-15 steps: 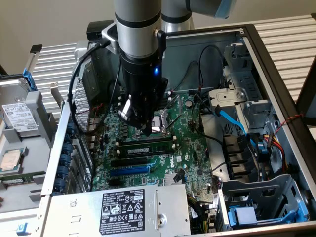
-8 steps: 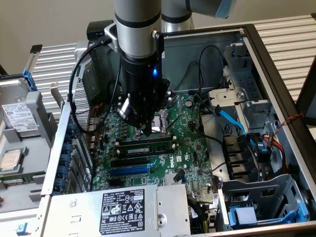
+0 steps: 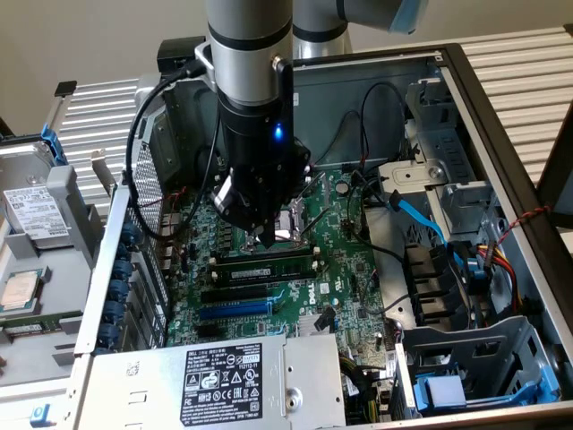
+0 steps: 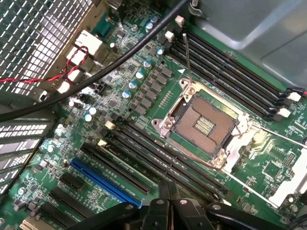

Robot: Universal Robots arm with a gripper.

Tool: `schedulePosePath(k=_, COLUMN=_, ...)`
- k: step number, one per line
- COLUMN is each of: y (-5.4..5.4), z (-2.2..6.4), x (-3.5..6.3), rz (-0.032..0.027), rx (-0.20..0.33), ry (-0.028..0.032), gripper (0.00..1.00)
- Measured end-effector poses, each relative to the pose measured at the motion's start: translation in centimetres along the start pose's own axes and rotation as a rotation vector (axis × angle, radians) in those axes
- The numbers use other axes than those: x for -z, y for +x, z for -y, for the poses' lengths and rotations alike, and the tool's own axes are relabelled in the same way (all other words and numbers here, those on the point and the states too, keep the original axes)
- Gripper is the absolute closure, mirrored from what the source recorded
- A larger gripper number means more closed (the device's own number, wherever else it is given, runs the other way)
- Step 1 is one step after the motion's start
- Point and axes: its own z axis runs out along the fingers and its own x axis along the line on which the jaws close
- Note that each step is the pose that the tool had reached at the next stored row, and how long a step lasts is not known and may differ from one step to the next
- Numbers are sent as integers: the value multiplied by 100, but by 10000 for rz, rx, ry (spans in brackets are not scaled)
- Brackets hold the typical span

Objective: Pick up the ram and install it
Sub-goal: 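Press down the ram until it locks into place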

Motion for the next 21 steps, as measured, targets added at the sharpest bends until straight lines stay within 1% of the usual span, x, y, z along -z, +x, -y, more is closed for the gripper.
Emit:
schedulePosePath(k=14, y=0, z=0, x=0, rz=-72, rx=-1548, ry=124, gripper=89)
schedulePosePath(k=18, y=0, z=0, x=1, rz=-122, rx=-1952, ry=172, gripper=89)
schedulePosePath(k=21, y=0, z=0, x=0, rz=-171, rx=-2235, ry=215, gripper=89)
